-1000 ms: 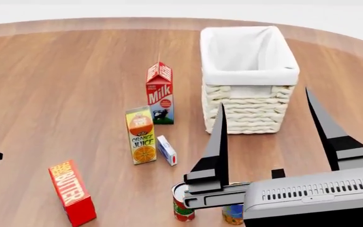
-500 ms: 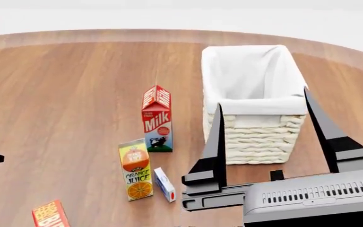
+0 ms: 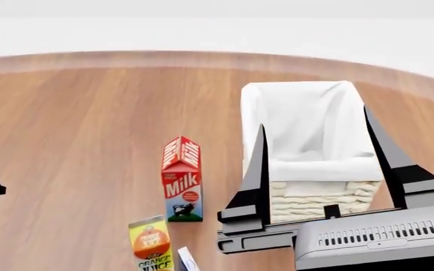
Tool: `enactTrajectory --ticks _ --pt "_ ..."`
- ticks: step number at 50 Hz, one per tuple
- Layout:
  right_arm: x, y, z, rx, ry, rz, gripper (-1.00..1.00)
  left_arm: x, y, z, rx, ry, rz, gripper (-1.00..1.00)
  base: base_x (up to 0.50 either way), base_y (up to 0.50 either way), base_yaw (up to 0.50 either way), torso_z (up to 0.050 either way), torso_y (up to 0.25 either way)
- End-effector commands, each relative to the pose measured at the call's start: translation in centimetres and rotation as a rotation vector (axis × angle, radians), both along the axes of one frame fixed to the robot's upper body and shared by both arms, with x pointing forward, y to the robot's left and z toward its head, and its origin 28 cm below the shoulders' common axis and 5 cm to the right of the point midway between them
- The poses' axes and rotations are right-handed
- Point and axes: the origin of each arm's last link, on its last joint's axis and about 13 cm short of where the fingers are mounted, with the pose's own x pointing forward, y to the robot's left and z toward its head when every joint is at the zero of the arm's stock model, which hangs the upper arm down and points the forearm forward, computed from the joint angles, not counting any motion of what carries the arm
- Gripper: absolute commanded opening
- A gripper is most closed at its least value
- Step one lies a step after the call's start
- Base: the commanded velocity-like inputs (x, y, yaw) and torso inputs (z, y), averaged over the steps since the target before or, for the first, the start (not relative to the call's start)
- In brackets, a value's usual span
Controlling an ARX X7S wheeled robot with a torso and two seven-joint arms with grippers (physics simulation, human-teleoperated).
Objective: Pick up the alphabet soup and the tomato sauce, and put them in the basket.
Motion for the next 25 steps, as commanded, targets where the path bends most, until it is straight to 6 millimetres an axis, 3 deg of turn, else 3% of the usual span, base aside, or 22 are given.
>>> enactTrajectory --ticks 1,25 --pt "0.0 -0.04 -0.07 0.002 0.001 0.002 1.0 0.01 -0.08 -0.11 0.006 0.002 0.0 1.0 0.35 0.0 0.0 0.0 0.01" --pt "0.02 0.03 0.01 0.005 -0.001 0.006 1.0 0.04 -0.15 -0.01 0.003 0.0 -0.005 1.0 0.35 0.0 0.0 0.0 0.0"
